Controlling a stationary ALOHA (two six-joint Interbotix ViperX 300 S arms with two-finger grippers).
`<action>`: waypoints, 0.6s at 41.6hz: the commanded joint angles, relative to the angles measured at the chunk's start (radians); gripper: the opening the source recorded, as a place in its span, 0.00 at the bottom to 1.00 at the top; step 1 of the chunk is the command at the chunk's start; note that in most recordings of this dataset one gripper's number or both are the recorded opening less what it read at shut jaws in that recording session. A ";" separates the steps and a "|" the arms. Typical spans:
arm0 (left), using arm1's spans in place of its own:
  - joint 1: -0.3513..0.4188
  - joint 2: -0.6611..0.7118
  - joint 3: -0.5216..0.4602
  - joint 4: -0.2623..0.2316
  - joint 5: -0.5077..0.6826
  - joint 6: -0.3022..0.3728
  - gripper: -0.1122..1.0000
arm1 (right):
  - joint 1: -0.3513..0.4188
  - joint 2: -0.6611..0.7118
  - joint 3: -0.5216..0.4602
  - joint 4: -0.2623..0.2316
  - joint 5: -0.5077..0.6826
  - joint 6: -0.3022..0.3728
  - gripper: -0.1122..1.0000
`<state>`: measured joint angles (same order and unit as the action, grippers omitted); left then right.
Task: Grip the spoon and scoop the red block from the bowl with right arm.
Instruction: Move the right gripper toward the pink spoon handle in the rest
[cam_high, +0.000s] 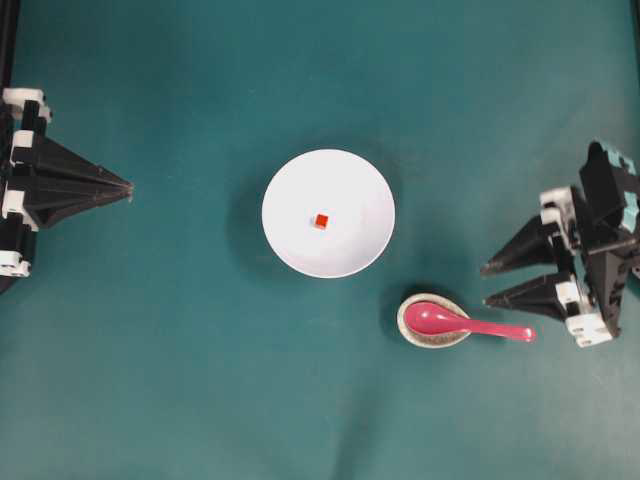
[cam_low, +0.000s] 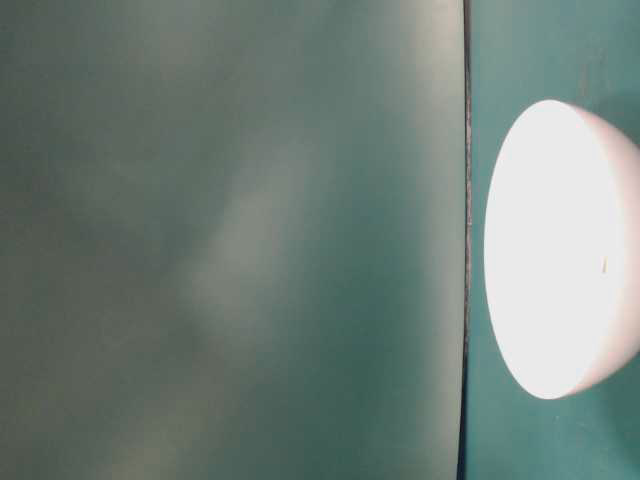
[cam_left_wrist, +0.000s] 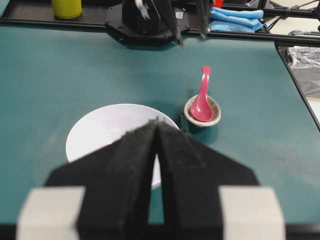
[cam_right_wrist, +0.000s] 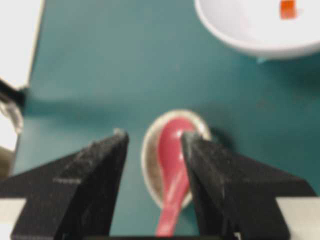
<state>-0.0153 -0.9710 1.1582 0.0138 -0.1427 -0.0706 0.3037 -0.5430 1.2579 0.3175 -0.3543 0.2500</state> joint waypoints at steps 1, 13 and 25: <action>-0.003 0.003 -0.031 0.002 -0.005 -0.002 0.10 | 0.092 0.066 0.021 0.103 -0.160 0.002 0.58; -0.002 0.003 -0.029 0.002 -0.005 -0.032 0.10 | 0.325 0.268 0.046 0.359 -0.331 0.000 0.58; -0.002 0.011 -0.028 0.002 -0.005 -0.040 0.10 | 0.365 0.356 0.051 0.442 -0.382 -0.038 0.58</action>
<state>-0.0153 -0.9695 1.1582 0.0138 -0.1427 -0.1120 0.6627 -0.1917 1.3146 0.7501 -0.7118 0.2270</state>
